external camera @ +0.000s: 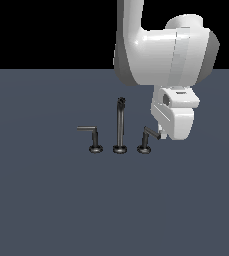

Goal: Turn on the faucet by rotating a designated handle.

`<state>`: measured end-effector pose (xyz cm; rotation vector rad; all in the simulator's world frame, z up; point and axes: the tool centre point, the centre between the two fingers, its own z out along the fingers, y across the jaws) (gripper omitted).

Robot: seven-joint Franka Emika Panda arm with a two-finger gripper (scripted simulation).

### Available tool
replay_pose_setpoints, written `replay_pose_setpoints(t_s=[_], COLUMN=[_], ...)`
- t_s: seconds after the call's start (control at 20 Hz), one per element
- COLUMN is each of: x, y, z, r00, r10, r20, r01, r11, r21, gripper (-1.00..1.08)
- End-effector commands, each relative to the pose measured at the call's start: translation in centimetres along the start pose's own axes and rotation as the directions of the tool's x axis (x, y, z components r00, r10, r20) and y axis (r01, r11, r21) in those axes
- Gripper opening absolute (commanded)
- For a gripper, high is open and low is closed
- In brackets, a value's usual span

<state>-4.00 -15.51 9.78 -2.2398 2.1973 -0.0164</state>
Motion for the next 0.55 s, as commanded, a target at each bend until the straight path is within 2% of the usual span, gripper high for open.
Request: replay_pose_setpoints(t_s=[0.0,0.5], x=[-0.9,-4.1], y=[0.5,2.5], z=[0.0,0.0], r00=[1.0,1.0], r10=[-0.002,-0.001], r20=[0.002,0.005], r01=[0.002,0.001], r11=[1.0,1.0], r21=[-0.003,-0.01], gripper=[-1.0,-1.0])
